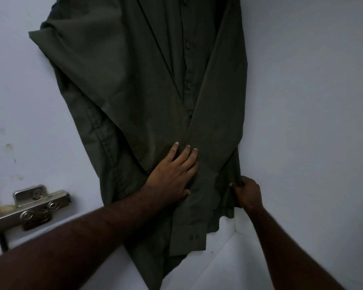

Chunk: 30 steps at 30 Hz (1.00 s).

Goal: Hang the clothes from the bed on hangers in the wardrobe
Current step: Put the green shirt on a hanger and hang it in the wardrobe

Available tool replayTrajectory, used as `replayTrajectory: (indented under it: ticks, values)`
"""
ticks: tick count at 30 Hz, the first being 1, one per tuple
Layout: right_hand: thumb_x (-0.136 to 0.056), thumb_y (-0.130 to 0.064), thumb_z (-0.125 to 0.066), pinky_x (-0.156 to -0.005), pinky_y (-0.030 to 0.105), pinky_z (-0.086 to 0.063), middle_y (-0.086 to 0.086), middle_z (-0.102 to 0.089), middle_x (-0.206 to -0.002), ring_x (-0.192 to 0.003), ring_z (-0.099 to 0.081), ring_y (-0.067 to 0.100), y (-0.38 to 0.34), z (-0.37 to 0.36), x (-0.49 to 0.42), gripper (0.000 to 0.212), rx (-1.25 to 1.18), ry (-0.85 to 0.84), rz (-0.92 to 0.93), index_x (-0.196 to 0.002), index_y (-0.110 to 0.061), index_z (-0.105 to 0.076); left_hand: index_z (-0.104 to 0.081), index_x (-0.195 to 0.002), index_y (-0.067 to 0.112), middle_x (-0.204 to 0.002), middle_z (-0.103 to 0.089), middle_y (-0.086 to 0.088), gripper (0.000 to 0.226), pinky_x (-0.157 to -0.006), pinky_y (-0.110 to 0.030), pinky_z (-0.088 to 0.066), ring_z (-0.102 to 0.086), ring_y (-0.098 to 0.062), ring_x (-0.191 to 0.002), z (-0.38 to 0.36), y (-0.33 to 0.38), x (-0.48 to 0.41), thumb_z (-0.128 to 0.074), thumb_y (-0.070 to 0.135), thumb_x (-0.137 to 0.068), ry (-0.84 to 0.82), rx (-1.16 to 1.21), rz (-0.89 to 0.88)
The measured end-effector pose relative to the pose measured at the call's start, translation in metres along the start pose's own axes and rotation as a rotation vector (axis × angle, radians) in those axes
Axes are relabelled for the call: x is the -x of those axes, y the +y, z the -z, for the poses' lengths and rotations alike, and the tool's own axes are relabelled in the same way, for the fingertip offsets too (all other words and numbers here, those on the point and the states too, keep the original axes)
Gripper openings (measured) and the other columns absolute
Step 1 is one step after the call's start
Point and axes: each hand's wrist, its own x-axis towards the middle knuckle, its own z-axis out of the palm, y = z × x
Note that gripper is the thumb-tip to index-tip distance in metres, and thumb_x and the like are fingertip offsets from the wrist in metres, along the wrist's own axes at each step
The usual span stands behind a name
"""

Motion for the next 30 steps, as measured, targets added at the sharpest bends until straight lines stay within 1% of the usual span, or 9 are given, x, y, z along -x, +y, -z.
replayTrajectory:
  ticks: [3, 5, 9, 13, 15, 17, 21, 27, 30]
  values:
    - [-0.091, -0.021, -0.067, -0.062, 0.032, -0.046, 0.005, -0.054, -0.068, -0.064, -0.053, 0.022, 0.012, 0.011, -0.004, 0.030, 0.062, 0.014, -0.077, -0.069, -0.012, -0.048, -0.015, -0.154, 0.011, -0.160, -0.001, -0.021, 0.086, -0.112, -0.058, 0.015, 0.000, -0.037, -0.148, -0.003, -0.001, 0.000, -0.045, 0.061, -0.090, -0.015, -0.034, 0.000]
    - [-0.093, -0.025, -0.064, -0.064, 0.031, -0.044, 0.007, -0.056, -0.067, -0.069, -0.055, 0.027, 0.012, 0.016, -0.004, 0.033, -0.186, 0.000, -0.057, -0.065, -0.010, -0.052, -0.014, -0.154, 0.010, -0.160, 0.001, -0.022, 0.087, -0.111, -0.058, 0.018, 0.003, -0.038, -0.148, -0.003, -0.001, 0.000, -0.044, 0.061, -0.091, -0.020, -0.029, 0.001]
    - [-0.101, -0.045, -0.046, -0.084, 0.039, -0.052, 0.014, -0.071, -0.094, -0.089, -0.065, 0.029, -0.021, 0.031, -0.011, 0.045, -0.878, -0.040, -0.234, -0.102, -0.006, -0.068, -0.015, -0.154, 0.010, -0.160, 0.000, -0.022, 0.087, -0.111, -0.058, 0.018, 0.003, -0.038, -0.148, -0.003, -0.001, 0.001, -0.045, 0.061, -0.090, -0.034, -0.013, 0.018]
    - [-0.101, -0.022, -0.051, -0.080, 0.034, -0.053, 0.010, -0.066, -0.106, -0.093, -0.064, 0.022, -0.041, 0.036, -0.016, 0.022, -0.486, -0.244, -0.042, -0.118, -0.010, -0.061, -0.014, -0.154, 0.010, -0.161, 0.001, -0.022, 0.088, -0.111, -0.057, 0.019, 0.003, -0.037, -0.148, 0.000, -0.001, 0.002, -0.046, 0.060, -0.090, -0.047, 0.012, 0.022]
    - [-0.099, -0.010, -0.053, -0.069, 0.032, -0.049, 0.014, -0.066, -0.090, -0.080, -0.062, 0.026, -0.040, 0.031, -0.018, 0.013, -0.295, -0.268, 0.027, -0.095, -0.007, -0.065, -0.013, -0.154, 0.010, -0.161, 0.001, -0.022, 0.088, -0.110, -0.056, 0.020, 0.004, -0.037, -0.148, 0.001, -0.001, 0.003, -0.047, 0.060, -0.090, -0.053, 0.014, 0.024]
    - [-0.096, -0.010, -0.053, -0.067, 0.030, -0.040, 0.015, -0.059, -0.078, -0.078, -0.058, 0.030, -0.034, 0.028, -0.023, 0.017, -0.019, -0.056, 0.058, -0.080, -0.006, -0.058, -0.013, -0.154, 0.010, -0.161, 0.002, -0.022, 0.089, -0.111, -0.056, 0.019, 0.004, -0.037, -0.148, 0.003, -0.002, 0.004, -0.047, 0.061, -0.089, -0.064, 0.006, 0.022]
    - [-0.098, -0.027, -0.052, -0.068, 0.032, -0.038, 0.009, -0.052, -0.086, -0.080, -0.055, 0.029, -0.028, 0.044, -0.023, 0.019, 0.396, 0.230, -0.048, -0.098, -0.008, -0.052, -0.011, -0.154, 0.012, -0.161, 0.004, -0.020, 0.090, -0.112, -0.056, 0.019, 0.006, -0.036, -0.148, 0.006, -0.005, 0.011, -0.046, 0.063, -0.089, -0.065, 0.001, 0.000]
    - [-0.088, -0.021, -0.062, -0.081, 0.045, -0.058, 0.015, -0.064, -0.099, -0.086, -0.066, 0.033, -0.053, 0.068, -0.037, 0.026, 0.338, 0.017, -0.135, -0.108, -0.006, -0.057, -0.038, -0.144, 0.010, -0.152, -0.026, -0.021, 0.072, -0.116, -0.056, -0.004, -0.022, -0.034, -0.141, 0.023, -0.006, 0.010, -0.051, 0.055, -0.089, -0.063, 0.064, -0.011]
    - [-0.090, -0.008, -0.056, -0.088, 0.037, -0.048, 0.015, -0.064, -0.117, -0.103, -0.063, 0.035, -0.118, 0.099, -0.032, 0.034, 0.131, 0.379, 0.179, -0.123, -0.008, -0.056, -0.061, -0.113, 0.016, -0.120, -0.055, -0.011, 0.044, -0.102, -0.048, -0.032, -0.047, -0.029, -0.115, 0.049, -0.018, -0.012, -0.055, 0.050, -0.086, 0.157, 0.164, 0.003]
